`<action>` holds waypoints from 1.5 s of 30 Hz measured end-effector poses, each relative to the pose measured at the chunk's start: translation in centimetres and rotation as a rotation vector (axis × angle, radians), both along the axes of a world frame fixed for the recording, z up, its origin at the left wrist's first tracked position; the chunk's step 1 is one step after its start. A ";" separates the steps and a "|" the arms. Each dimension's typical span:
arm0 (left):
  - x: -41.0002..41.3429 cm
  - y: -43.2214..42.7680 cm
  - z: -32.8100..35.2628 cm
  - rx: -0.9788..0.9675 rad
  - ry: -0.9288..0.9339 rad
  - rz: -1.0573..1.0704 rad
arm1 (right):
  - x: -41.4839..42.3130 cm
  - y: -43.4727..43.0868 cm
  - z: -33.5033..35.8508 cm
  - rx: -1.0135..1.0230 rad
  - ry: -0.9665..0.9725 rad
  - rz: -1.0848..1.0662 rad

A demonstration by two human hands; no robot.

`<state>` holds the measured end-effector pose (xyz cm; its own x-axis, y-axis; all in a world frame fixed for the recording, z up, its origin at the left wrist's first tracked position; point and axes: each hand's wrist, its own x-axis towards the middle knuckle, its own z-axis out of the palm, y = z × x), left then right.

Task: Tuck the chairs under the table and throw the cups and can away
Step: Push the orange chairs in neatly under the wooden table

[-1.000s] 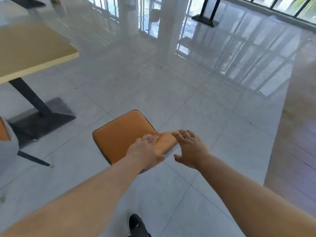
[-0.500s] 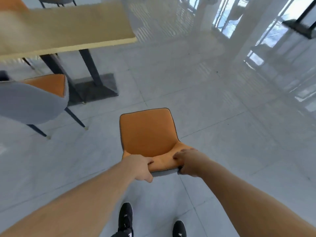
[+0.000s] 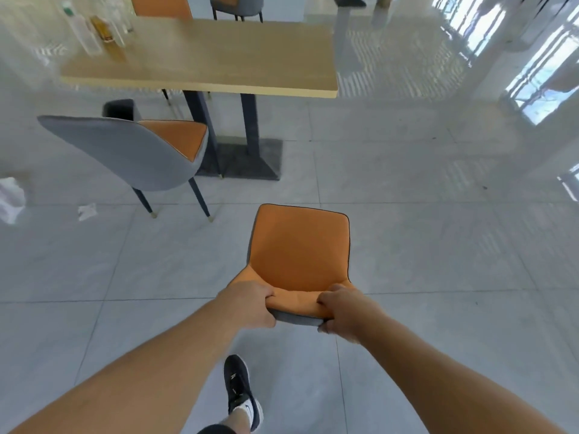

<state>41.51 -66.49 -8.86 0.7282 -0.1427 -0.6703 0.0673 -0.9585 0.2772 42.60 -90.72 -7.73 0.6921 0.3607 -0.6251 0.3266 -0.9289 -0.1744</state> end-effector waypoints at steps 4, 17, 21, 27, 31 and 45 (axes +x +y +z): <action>4.5 2.6 -0.5 -0.007 -0.075 0.019 | 5.1 2.3 0.0 0.015 -0.022 0.012; 26.0 10.8 -0.6 -0.061 -0.160 0.078 | 27.9 10.3 0.5 0.048 -0.091 0.000; 31.6 13.3 -0.9 -0.094 -0.199 0.158 | 34.3 12.3 0.2 0.060 -0.119 0.053; 39.5 15.0 -1.2 -0.094 -0.269 0.239 | 43.0 14.0 0.0 0.088 -0.140 0.067; 43.6 15.3 -1.2 -0.096 -0.289 0.231 | 48.1 14.2 0.2 0.063 -0.143 0.055; 47.2 30.5 0.3 0.249 -0.377 -0.073 | 47.3 27.5 -0.7 -0.112 -0.195 -0.041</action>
<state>88.69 -35.95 -8.59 0.9221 -0.0706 -0.3805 -0.0641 -0.9975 0.0298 89.87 -63.18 -8.39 0.8167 0.2654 -0.5123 0.3052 -0.9523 -0.0068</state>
